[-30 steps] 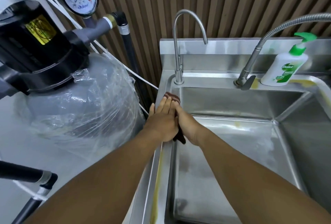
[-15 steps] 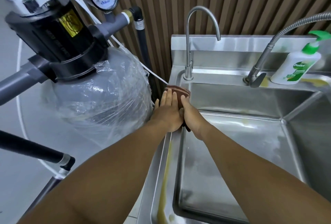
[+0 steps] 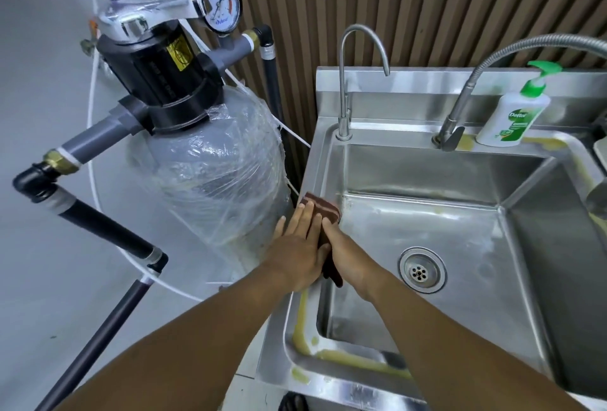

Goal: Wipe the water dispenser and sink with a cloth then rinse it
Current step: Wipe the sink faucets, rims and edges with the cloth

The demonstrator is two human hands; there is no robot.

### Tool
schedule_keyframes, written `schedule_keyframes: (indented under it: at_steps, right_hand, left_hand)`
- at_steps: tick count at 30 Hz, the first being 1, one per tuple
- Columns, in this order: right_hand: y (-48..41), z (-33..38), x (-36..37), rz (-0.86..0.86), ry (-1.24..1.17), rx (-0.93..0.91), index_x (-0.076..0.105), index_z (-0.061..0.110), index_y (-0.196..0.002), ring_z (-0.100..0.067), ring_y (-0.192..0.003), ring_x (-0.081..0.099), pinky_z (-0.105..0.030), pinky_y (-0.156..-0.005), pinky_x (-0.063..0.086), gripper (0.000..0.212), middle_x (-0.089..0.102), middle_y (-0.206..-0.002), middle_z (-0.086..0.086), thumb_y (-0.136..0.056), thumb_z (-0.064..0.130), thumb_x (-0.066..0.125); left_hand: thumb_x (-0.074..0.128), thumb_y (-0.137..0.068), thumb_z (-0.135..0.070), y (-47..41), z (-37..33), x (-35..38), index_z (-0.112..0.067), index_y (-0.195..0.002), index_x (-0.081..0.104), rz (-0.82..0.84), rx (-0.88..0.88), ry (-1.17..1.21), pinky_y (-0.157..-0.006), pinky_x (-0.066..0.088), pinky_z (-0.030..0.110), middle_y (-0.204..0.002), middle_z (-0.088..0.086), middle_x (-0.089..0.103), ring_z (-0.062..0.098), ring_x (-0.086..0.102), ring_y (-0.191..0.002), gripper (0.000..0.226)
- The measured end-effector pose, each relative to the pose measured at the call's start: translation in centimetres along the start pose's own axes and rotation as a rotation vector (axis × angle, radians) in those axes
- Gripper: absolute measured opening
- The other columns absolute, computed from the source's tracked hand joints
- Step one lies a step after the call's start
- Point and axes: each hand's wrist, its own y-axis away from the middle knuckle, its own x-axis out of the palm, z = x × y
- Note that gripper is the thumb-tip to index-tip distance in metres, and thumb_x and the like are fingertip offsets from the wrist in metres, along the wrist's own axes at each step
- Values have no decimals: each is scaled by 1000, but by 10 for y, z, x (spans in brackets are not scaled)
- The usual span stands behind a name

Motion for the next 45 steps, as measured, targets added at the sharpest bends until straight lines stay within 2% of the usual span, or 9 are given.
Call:
schedule_keyframes:
  at_steps: [7, 10, 13, 17, 24, 30, 37, 41, 45]
  right_hand:
    - [39, -10, 20, 39, 93, 61, 52, 33, -140, -5, -81, 64, -22, -67, 45, 70, 68, -97, 8, -91, 78, 29]
    - [55, -15, 22, 68, 133, 133, 59, 32, -132, -12, -93, 72, -31, -86, 56, 79, 74, -105, 3, -82, 86, 30]
    - [66, -14, 21, 118, 98, 171, 65, 28, -124, -7, -99, 68, -18, -81, 53, 62, 72, -110, 5, -95, 74, 33]
    - [62, -6, 19, 131, 148, 190, 66, 30, -129, -9, -111, 65, -33, -108, 45, 92, 70, -124, 5, -71, 92, 33]
    - [32, 21, 9, 98, 66, 128, 43, 29, -152, -13, -136, 48, -24, -110, 32, 67, 49, -152, -2, -101, 68, 25]
    - [11, 22, 10, -3, -33, 61, 41, 36, -152, -7, -114, 59, -18, -80, 46, 60, 56, -143, 3, -102, 66, 25]
    - [20, 4, 21, -30, -83, 18, 43, 41, -149, -6, -129, 53, -38, -117, 37, 78, 57, -140, 12, -82, 82, 35]
    - [34, -11, 27, -13, -81, 61, 46, 36, -146, -9, -118, 61, -33, -109, 44, 61, 64, -130, 6, -97, 70, 32]
    - [60, -26, 41, -2, -43, 115, 56, 43, -134, -10, -94, 67, -28, -83, 52, 65, 71, -112, 5, -84, 80, 36]
  left_hand:
    - [18, -107, -47, 51, -9, 14, -14, -162, -6, 24, -10, -38, -126, -8, 48, -167, 10, -23, 23, -25, -153, 68]
    - [20, -108, -47, 72, -11, 22, -14, -163, -4, 12, 1, -31, -126, -7, 48, -169, 9, -19, 23, -22, -154, 68]
    - [21, -108, -48, 88, -12, 29, -14, -162, -5, 3, 3, -49, -126, -5, 49, -170, 7, -16, 22, -19, -155, 69]
    - [21, -107, -50, 78, -15, 26, -13, -162, -9, 10, -9, -49, -126, -5, 49, -169, 6, -18, 21, -22, -154, 72]
    - [18, -106, -48, 23, -9, 2, -14, -162, -9, 65, -17, -36, -124, -13, 51, -168, 2, -22, 17, -28, -152, 70]
    - [19, -105, -49, 2, -3, -4, -18, -162, -12, 41, -49, 27, -124, -13, 50, -165, 2, -30, 15, -29, -151, 72]
    - [15, -108, -45, 26, -2, 5, -15, -161, -12, -24, -65, 70, -125, -11, 46, -167, 3, -24, 17, -22, -154, 66]
    - [15, -108, -44, 58, 2, 20, -15, -162, -5, -74, -30, -5, -126, -7, 46, -170, 10, -13, 23, -15, -156, 65]
    - [-8, -92, -54, 86, -1, 32, -17, -163, 9, -106, 51, -17, -126, -8, 45, -170, 13, 0, 27, -9, -157, 83]
